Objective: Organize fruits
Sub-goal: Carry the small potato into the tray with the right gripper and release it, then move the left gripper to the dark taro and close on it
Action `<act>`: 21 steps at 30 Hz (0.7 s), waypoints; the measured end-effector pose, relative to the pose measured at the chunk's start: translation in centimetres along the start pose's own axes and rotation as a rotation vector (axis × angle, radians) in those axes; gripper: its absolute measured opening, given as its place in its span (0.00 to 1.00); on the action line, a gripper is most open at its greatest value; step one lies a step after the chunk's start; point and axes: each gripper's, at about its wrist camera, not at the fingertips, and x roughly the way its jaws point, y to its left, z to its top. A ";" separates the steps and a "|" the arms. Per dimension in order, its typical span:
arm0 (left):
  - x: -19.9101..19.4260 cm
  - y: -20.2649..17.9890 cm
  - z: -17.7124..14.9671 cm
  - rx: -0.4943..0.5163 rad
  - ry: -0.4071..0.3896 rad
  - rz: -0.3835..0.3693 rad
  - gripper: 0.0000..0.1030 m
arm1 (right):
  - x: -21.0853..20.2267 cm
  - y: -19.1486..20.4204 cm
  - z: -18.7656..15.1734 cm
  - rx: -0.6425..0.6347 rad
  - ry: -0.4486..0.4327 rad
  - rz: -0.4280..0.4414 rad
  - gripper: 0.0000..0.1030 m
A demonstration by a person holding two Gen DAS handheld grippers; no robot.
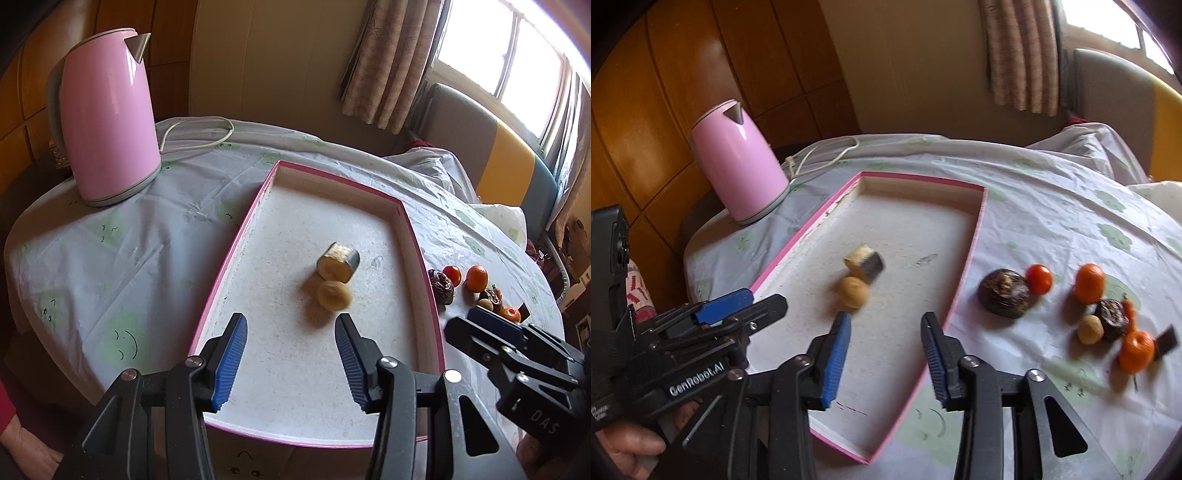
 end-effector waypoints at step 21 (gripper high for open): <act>-0.4 -8.7 -1.1 0.253 0.039 -0.202 0.49 | -4.7 -10.7 -6.5 0.269 -0.007 -0.278 0.43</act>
